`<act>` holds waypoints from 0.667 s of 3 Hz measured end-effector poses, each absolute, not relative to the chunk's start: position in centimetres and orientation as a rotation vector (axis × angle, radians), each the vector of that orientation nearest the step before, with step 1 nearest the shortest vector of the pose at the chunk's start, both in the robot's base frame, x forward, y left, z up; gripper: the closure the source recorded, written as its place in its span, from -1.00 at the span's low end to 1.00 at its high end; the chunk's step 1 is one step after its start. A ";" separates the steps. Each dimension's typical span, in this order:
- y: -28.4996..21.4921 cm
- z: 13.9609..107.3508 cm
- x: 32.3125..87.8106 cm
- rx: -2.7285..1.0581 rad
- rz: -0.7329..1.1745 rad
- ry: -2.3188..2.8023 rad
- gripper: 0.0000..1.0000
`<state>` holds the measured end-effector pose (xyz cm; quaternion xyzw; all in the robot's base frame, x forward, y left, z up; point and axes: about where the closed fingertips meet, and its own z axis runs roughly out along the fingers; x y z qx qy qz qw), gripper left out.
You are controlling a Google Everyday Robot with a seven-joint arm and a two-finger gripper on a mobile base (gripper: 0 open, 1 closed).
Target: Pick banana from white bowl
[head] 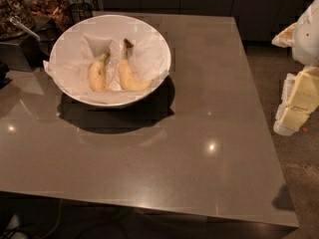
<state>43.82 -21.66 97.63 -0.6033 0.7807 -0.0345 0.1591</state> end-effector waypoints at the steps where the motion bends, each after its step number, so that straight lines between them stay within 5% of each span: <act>1: -21.5 97.9 43.9 -1.717 -0.109 2.231 -1.00; 2: -20.3 98.8 44.0 -1.729 -0.184 2.248 -1.00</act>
Offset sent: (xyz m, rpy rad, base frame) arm 0.0037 0.0339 0.0222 -0.1622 -0.0143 -0.0341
